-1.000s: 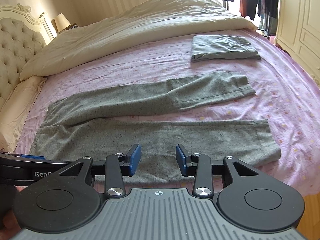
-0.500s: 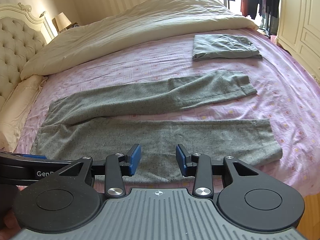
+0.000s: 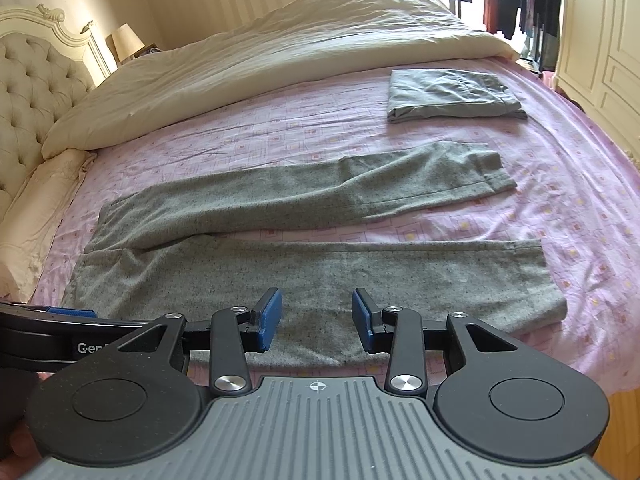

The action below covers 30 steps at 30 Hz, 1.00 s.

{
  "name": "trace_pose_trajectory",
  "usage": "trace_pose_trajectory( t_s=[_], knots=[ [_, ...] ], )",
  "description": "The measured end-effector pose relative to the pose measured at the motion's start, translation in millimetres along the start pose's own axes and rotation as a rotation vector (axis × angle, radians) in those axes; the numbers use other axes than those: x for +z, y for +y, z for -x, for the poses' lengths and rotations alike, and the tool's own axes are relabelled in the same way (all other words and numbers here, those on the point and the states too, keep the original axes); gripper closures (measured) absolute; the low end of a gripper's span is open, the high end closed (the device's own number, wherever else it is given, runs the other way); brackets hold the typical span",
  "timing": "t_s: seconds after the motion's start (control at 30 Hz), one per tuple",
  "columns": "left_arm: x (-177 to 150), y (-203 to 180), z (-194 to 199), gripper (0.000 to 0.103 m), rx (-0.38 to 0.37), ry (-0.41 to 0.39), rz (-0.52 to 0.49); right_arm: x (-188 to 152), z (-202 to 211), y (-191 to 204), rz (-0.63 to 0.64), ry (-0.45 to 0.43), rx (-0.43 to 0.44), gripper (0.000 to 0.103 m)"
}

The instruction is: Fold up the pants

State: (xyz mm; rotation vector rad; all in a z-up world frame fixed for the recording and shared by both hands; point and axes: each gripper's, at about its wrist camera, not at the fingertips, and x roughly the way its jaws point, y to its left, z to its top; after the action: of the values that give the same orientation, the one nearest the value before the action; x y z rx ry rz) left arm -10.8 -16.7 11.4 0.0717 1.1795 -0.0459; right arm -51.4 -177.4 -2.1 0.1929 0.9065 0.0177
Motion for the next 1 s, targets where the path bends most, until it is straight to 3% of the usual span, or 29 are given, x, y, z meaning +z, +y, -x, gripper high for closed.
trace_pose_trajectory(
  t_s=[0.53,0.73,0.83,0.9,1.0],
  knots=[
    [8,9,-4,0.01,-0.012,-0.003,0.009,4,-7,3,-0.011,0.015,-0.002,0.065],
    [20,21,7,0.01,-0.002,-0.128,-0.021,4,-21,8,-0.058,0.017,-0.052,0.065],
    [26,29,5,0.01,-0.036,-0.185,-0.019,3,-31,11,-0.057,0.013,-0.098,0.065],
    [32,33,-3,0.01,-0.067,-0.174,-0.008,3,-37,12,-0.044,0.014,-0.11,0.065],
    [47,27,-27,0.01,-0.095,-0.093,-0.074,10,-47,9,-0.045,0.044,-0.152,0.065]
  ],
)
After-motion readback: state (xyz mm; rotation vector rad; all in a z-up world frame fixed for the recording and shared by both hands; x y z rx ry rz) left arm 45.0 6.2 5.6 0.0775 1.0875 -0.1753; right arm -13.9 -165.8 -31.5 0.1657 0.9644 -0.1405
